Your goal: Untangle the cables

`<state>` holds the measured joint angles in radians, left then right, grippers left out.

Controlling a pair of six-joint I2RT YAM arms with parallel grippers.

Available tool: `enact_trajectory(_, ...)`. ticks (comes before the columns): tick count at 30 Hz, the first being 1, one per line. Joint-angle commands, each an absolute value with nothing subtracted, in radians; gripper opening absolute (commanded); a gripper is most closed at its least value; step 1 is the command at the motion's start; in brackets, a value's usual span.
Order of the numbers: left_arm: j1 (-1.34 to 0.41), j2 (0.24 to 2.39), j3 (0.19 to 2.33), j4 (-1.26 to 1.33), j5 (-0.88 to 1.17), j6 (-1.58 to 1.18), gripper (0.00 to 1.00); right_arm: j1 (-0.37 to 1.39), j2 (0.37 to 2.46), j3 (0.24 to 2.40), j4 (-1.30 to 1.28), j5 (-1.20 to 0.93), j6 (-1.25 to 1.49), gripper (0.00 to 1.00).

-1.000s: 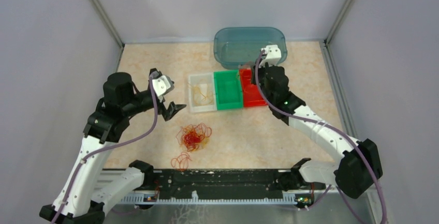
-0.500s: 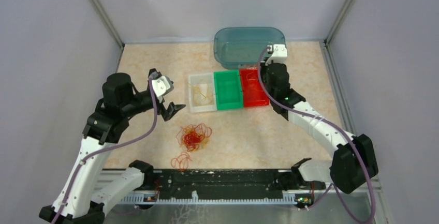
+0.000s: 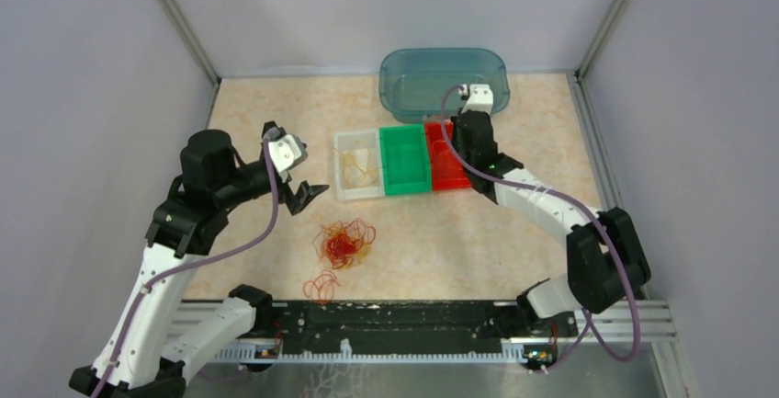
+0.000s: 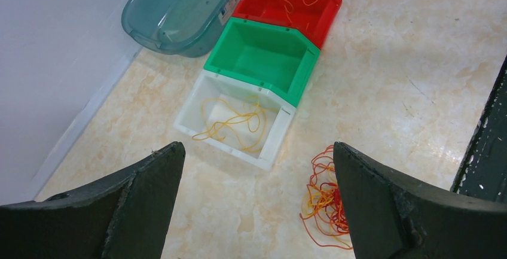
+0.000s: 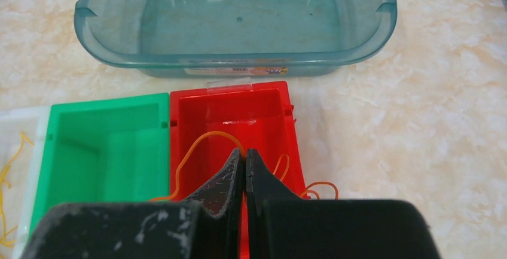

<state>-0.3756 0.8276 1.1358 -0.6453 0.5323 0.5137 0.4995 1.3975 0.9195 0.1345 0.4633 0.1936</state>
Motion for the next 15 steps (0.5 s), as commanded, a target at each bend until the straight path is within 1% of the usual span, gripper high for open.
enact_trajectory(1, -0.378, 0.811, 1.172, -0.657, 0.523, 0.519, 0.99, 0.486, 1.446, 0.989, 0.183, 0.486, 0.219, 0.0)
enact_trajectory(7, -0.378, 0.817, 1.183, -0.663, 0.519, 0.522, 0.99, 0.461, 1.525, 1.011, 0.21, 0.424, 0.266, 0.0)
enact_trajectory(15, -0.379, 0.815, 1.18, -0.666, 0.513, 0.532, 0.99, 0.403, 1.572, 1.007, 0.242, 0.312, 0.347, 0.01)
